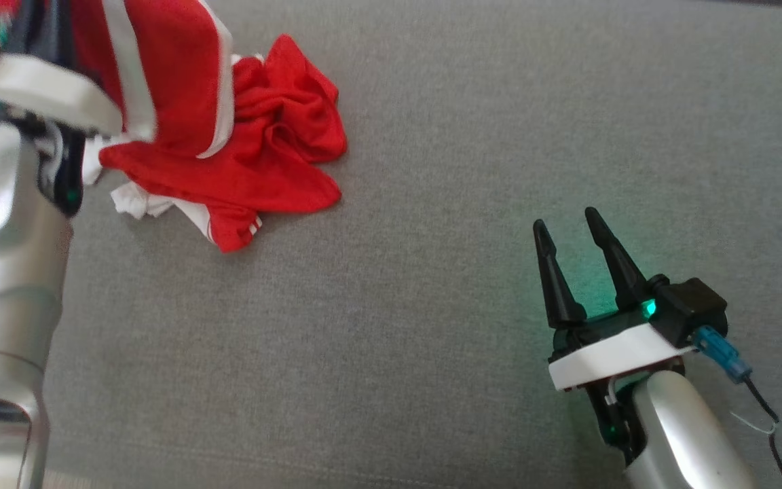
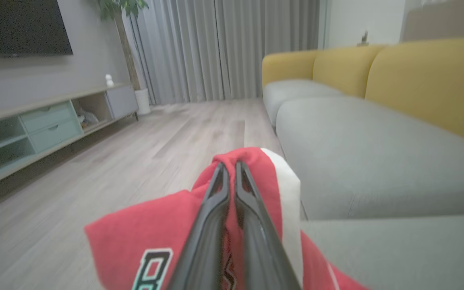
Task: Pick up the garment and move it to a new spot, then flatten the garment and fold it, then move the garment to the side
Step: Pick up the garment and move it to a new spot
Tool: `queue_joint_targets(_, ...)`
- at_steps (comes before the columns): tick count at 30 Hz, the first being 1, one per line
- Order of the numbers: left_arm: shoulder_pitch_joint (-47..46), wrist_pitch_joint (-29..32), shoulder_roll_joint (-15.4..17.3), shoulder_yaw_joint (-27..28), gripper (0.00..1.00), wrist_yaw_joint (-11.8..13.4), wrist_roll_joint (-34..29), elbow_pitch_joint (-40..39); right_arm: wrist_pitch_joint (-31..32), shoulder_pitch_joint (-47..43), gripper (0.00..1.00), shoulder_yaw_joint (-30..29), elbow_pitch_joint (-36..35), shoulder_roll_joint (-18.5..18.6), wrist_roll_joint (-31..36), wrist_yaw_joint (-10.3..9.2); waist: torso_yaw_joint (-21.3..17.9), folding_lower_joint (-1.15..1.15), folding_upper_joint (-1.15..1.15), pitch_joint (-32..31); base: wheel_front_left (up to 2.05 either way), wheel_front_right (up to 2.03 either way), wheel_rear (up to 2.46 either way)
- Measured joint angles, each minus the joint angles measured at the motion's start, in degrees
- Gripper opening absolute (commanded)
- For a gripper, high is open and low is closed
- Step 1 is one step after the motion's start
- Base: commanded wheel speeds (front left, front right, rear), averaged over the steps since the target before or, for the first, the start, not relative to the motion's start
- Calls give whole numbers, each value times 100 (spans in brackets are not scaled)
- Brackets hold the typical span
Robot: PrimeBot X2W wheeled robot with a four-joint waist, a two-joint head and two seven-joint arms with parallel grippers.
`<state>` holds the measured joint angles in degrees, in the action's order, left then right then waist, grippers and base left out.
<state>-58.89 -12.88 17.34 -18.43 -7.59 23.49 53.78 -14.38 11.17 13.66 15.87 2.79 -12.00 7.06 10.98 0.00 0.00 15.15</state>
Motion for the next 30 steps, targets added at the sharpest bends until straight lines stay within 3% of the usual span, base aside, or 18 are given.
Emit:
queue_joint_targets(9,356,-188,246,-142,0,0,349,-1901,0,-62,100,-71,-4,0,-207,0,-213,-1,0,-513,0,0,0)
queue_joint_targets(15,912,80,164,-560,0,1,427,-2654,0,-163,100,-101,-18,0,-364,0,-503,-1,0,-616,0,0,0)
queue_joint_targets(21,1369,534,-168,-1094,0,55,469,-3590,0,-127,100,-123,-145,-1,-468,0,-1137,0,0,-587,0,0,0)
queue_joint_targets(30,1413,827,-550,-1547,0,112,372,-3710,-1,-89,100,47,-391,-2,-762,0,-2110,0,0,-333,0,0,0)
